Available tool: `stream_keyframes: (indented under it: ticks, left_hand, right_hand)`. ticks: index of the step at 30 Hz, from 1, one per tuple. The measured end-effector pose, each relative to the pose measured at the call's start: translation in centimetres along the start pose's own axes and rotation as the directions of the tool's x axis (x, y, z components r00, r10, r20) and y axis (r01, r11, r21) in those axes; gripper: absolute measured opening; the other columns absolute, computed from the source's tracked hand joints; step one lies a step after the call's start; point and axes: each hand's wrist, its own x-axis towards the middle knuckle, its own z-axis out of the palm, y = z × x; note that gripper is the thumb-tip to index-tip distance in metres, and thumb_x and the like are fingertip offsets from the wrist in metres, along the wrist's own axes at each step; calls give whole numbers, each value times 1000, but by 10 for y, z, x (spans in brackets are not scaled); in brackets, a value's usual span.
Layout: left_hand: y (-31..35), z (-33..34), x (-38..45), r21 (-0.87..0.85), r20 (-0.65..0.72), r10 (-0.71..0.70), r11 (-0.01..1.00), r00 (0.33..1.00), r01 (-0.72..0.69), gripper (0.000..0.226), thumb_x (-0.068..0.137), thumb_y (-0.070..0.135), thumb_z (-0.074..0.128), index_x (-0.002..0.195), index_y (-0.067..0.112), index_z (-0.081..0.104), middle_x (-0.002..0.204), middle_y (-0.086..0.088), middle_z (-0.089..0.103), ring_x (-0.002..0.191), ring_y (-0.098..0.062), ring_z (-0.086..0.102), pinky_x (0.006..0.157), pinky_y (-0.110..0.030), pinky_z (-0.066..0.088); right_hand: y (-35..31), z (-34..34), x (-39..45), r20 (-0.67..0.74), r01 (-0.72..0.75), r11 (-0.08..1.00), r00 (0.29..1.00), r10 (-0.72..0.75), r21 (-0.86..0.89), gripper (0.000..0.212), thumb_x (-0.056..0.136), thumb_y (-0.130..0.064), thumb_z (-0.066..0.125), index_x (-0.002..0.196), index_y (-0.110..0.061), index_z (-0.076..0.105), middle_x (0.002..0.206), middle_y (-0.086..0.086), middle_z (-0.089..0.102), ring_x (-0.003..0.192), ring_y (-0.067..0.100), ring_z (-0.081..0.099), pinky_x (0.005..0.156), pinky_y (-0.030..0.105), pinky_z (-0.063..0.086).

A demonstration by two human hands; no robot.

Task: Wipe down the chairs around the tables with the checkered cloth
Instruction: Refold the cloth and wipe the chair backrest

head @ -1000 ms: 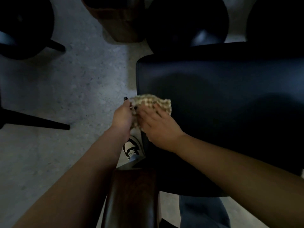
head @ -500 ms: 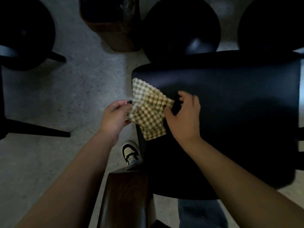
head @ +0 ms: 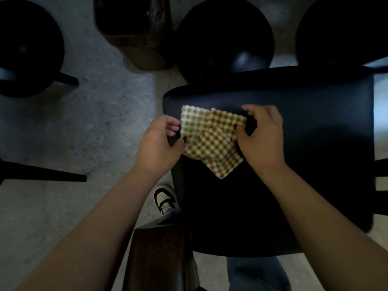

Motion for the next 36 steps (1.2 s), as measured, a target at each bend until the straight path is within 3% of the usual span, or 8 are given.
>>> stream_keyframes:
  ticks: [4, 10, 13, 16, 20, 25, 30, 36]
  left_hand:
    - [15, 14, 3, -21, 198, 111, 994, 974, -109, 30, 83, 19, 72, 109, 25, 60, 104, 14, 62, 96, 5, 57, 75, -5, 44]
    - [22, 22, 13, 152, 469, 9, 984, 883, -91, 63, 73, 29, 83, 128, 20, 54, 102, 13, 54, 98, -6, 56, 70, -2, 38]
    - [30, 8, 17, 69, 372, 180, 973, 911, -220, 35, 74, 11, 81, 106, 18, 66, 89, 12, 59, 88, -7, 60, 71, 1, 36]
    - [38, -12, 27, -46, 191, 373, 927, 908, -372, 31, 67, -12, 69, 78, 16, 67, 82, 2, 64, 79, -9, 60, 75, -9, 43]
    - [38, -26, 31, 173, 204, 482, 839, 852, -516, 26, 62, -10, 59, 63, 16, 64, 80, -1, 69, 82, -16, 62, 80, -28, 41]
    - [19, -27, 22, 505, 341, 422, 671, 840, -543, 37, 68, 10, 36, 81, 19, 70, 90, 3, 70, 99, -25, 63, 82, -33, 26]
    - [25, 3, 7, 316, 238, 198, 910, 951, -268, 52, 71, 44, 61, 119, 22, 59, 106, 8, 61, 106, -22, 56, 93, -44, 44]
    - [19, 24, 8, 454, 199, 147, 862, 969, -225, 38, 76, 28, 78, 106, 19, 57, 96, 3, 56, 99, -23, 56, 83, -43, 48]
  right_hand:
    - [0, 4, 26, 194, 206, 970, 964, -179, -127, 44, 81, -13, 68, 124, -10, 60, 122, 10, 53, 112, 27, 48, 98, 34, 38]
    - [-9, 3, 55, 468, 192, 977, 874, -129, -88, 35, 80, -8, 70, 113, -17, 64, 96, 0, 62, 82, 8, 53, 75, 13, 37]
    - [-4, -11, 55, 320, 217, 971, 931, -176, -96, 21, 81, -2, 63, 100, -9, 71, 94, 6, 62, 83, 16, 57, 76, 10, 36]
    - [14, -32, 48, 52, 34, 999, 998, -33, -18, 19, 83, -2, 62, 98, -8, 71, 93, 3, 57, 77, 9, 53, 70, -7, 30]
    - [42, -44, 23, -116, -90, 996, 989, 91, 8, 17, 83, -3, 63, 96, -11, 69, 92, -1, 53, 72, 6, 50, 69, -7, 28]
    - [62, -40, -6, -194, -144, 988, 969, 153, 63, 19, 83, 2, 61, 99, -7, 67, 93, 4, 53, 74, 8, 51, 72, -6, 29]
    - [61, -37, -13, -169, 17, 996, 986, -1, 91, 16, 84, 1, 64, 99, -4, 68, 100, 4, 53, 88, 4, 53, 82, 3, 40]
    - [57, -42, -1, -136, 272, 959, 950, -281, -83, 11, 86, 3, 63, 97, 2, 67, 105, 17, 59, 98, 21, 53, 91, 14, 38]
